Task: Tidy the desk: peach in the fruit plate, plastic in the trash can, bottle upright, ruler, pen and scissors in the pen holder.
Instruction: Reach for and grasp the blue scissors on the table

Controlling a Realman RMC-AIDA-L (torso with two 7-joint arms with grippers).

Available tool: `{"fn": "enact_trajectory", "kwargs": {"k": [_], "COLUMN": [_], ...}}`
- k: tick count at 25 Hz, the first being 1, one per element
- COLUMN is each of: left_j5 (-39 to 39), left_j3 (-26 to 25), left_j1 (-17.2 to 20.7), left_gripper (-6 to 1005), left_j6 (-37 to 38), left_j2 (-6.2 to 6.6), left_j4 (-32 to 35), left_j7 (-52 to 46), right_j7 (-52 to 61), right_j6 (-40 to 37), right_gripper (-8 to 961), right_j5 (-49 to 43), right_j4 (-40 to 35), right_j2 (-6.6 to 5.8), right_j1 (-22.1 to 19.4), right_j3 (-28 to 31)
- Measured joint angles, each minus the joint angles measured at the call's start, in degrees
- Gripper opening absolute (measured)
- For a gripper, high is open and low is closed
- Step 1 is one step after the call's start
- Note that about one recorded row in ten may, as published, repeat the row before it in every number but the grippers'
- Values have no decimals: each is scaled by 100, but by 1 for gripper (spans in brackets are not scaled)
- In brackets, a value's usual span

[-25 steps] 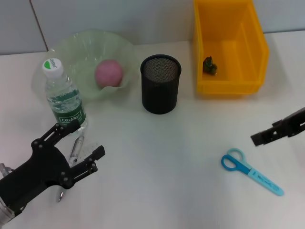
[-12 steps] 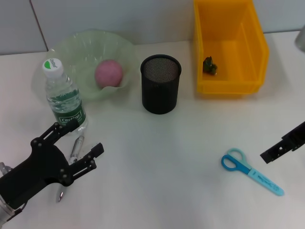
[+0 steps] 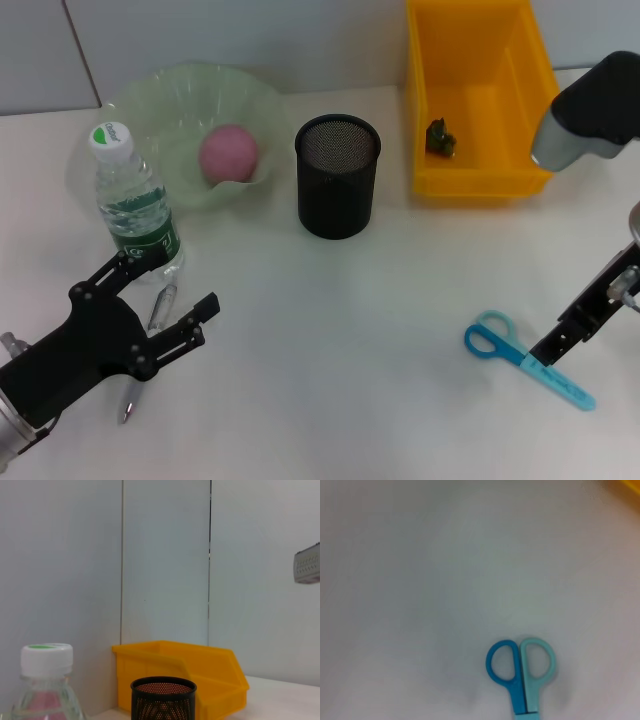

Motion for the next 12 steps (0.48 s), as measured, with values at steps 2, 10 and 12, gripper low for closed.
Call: {"fn": "enact_trajectory", "kwargs": {"k": [2, 10, 12], "left_j5": [0, -18, -6], "left_j3": [0, 0, 0], "left_j1": [0, -39, -51], "left_gripper": [830, 828, 828], "left_j6": [0, 0, 0], "left_j2": [0, 10, 11], "left_j4": [0, 0, 0], "left_j7": [0, -22, -27], "right_j7": [12, 234, 382], "right_j6": [83, 356, 430], "right_gripper": [833, 833, 833], "right_j5": [9, 152, 178], "right_j4": [117, 433, 454], "right_j2": [8, 40, 41], "right_j1": [20, 27, -5], "right_j3": [-15, -139, -315]}}
